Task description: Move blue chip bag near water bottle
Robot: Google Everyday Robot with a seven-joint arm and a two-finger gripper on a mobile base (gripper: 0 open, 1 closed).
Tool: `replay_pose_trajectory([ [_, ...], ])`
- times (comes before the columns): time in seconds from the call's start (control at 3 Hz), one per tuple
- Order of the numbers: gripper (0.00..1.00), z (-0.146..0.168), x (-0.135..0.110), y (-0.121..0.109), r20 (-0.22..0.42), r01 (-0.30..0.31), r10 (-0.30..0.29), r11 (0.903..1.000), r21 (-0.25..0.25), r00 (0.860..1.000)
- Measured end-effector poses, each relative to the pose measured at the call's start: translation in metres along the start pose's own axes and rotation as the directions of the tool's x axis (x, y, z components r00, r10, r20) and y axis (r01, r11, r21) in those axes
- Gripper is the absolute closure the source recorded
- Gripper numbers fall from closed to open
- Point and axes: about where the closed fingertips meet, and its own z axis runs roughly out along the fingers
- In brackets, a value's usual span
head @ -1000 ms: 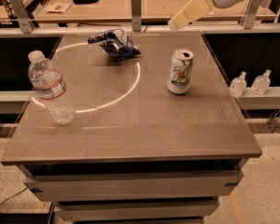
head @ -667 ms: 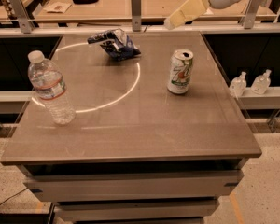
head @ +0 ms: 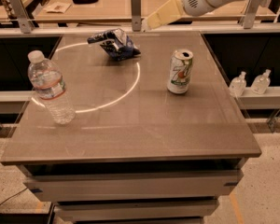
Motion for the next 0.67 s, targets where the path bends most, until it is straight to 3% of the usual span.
replay_pose_trajectory([
  [0.33,0.0,0.026,-0.01,0.013,0.06,0.004,-0.006,0.9993,0.038,0.998],
  [0.67,0.0,0.053,-0.016,0.022,0.081,0.027,-0.032,0.9979,0.059,0.996],
])
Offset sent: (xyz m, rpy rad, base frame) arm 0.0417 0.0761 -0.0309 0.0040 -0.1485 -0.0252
